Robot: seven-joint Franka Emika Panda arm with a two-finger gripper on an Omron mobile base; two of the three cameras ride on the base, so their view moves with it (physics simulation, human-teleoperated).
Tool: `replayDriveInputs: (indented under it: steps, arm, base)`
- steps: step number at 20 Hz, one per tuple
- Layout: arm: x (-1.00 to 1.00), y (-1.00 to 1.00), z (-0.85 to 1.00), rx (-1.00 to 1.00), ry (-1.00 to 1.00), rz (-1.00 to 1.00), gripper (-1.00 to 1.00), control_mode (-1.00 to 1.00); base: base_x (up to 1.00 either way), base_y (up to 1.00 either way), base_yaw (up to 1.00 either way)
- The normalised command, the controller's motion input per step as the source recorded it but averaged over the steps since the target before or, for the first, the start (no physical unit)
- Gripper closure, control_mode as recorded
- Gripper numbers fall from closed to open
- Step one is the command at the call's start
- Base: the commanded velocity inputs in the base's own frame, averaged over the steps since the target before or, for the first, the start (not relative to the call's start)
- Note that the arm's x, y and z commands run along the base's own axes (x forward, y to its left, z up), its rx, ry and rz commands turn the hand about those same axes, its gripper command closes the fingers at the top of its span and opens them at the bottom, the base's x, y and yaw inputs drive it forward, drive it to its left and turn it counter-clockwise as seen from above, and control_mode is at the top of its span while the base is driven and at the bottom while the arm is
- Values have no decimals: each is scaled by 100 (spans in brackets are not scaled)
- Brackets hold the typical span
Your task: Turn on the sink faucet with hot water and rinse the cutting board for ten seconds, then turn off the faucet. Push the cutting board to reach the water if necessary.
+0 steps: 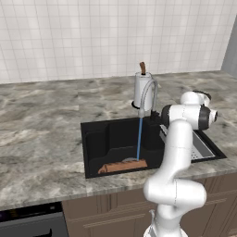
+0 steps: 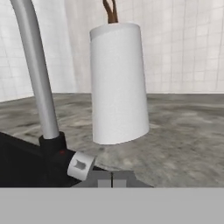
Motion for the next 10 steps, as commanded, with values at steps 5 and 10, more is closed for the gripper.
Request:
replayDriveInputs:
  steps: [5, 10]
  arm:
    - [0, 0, -2, 0, 0, 17, 100, -100]
    - [0, 8, 0, 0, 0, 10, 100, -100]
  base:
    - [0, 0, 0]
    - [0, 0, 0]
